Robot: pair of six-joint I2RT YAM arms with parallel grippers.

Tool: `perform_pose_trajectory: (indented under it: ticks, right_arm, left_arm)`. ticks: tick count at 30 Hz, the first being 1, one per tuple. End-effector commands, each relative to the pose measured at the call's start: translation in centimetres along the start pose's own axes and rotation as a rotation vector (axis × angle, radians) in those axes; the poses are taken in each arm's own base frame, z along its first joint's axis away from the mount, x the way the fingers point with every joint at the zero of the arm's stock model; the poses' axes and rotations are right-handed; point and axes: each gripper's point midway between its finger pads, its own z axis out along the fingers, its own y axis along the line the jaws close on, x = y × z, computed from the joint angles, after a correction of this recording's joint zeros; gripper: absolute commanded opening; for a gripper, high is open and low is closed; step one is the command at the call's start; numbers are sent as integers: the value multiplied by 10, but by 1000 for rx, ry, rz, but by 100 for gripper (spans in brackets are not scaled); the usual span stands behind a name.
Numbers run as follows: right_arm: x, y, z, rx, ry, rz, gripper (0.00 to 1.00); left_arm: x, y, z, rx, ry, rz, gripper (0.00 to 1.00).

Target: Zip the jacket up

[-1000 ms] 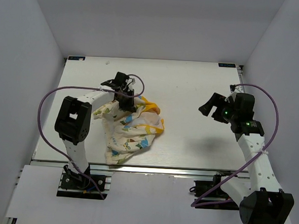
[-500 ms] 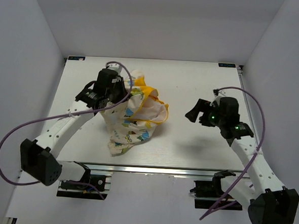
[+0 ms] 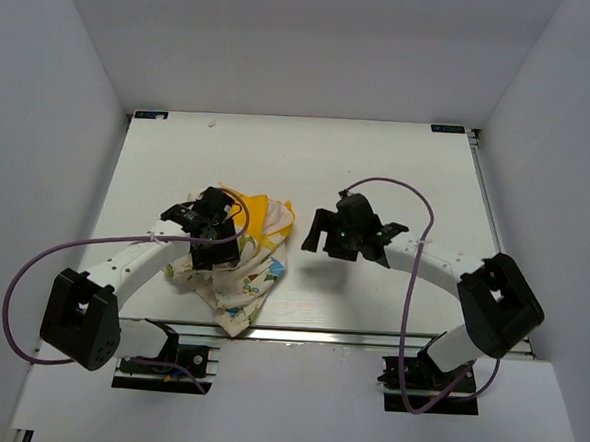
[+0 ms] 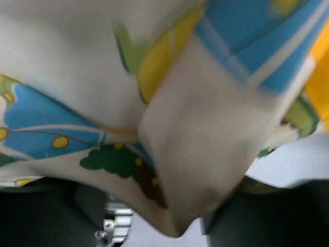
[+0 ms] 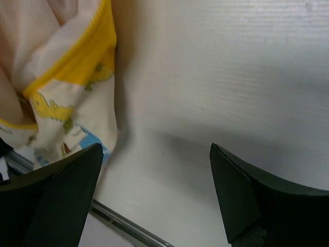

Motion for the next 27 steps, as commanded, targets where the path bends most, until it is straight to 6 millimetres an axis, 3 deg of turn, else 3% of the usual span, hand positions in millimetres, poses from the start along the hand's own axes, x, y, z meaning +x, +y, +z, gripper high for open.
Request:
perform_pose_trajectory:
  ticks: [1,3,6,7,10,12,13,15,16,18,19,22,23,26,27]
  right_arm:
    - [-52,32,6,-35,-157,115,89]
    - [-69,43,7,-41,-192,121,89]
    - [-77,47,16,-25,-200,128,89]
    - [-83,50,19,-22,-207,133,89]
    - [-81,45,32,18,-180,155,89]
    - [-83,51,41,15,-162,165,89]
    - [-78,47,46,30,-147,168,89]
    - [-78,50,52,31,-131,183,89]
    - [-74,48,59,39,-113,189,90]
    - [-72,54,65,27,-99,185,89]
    - [-67,52,72,34,-81,179,89]
    - [-62,58,84,23,-58,160,88]
    - [-59,60,87,19,-47,152,87]
    - [-49,69,99,-22,11,141,74]
    - [-46,70,104,-27,28,139,61]
  left_arm:
    - [8,-3,-23,30,41,10,80]
    - [-12,-8,-44,45,-25,22,98]
    - [-37,-12,-71,47,-110,22,98]
    - [-58,-18,-89,56,-179,15,98]
    - [-96,-25,-110,37,-296,-20,98]
    - [-121,-31,-109,-3,-332,-22,98]
    - [-121,-31,-97,-28,-301,-17,98]
    - [-143,-33,-94,-77,-323,-30,98]
    - [-145,-31,-73,-135,-266,-25,98]
    - [-162,-33,-63,-156,-257,-34,98]
    - [-165,-32,-43,-187,-221,-17,98]
    - [-181,-34,-23,-188,-191,-3,98]
    - [-181,-36,-5,-198,-154,17,98]
    - [-176,-43,25,-185,-92,62,98]
    - [-171,-44,32,-184,-63,69,95]
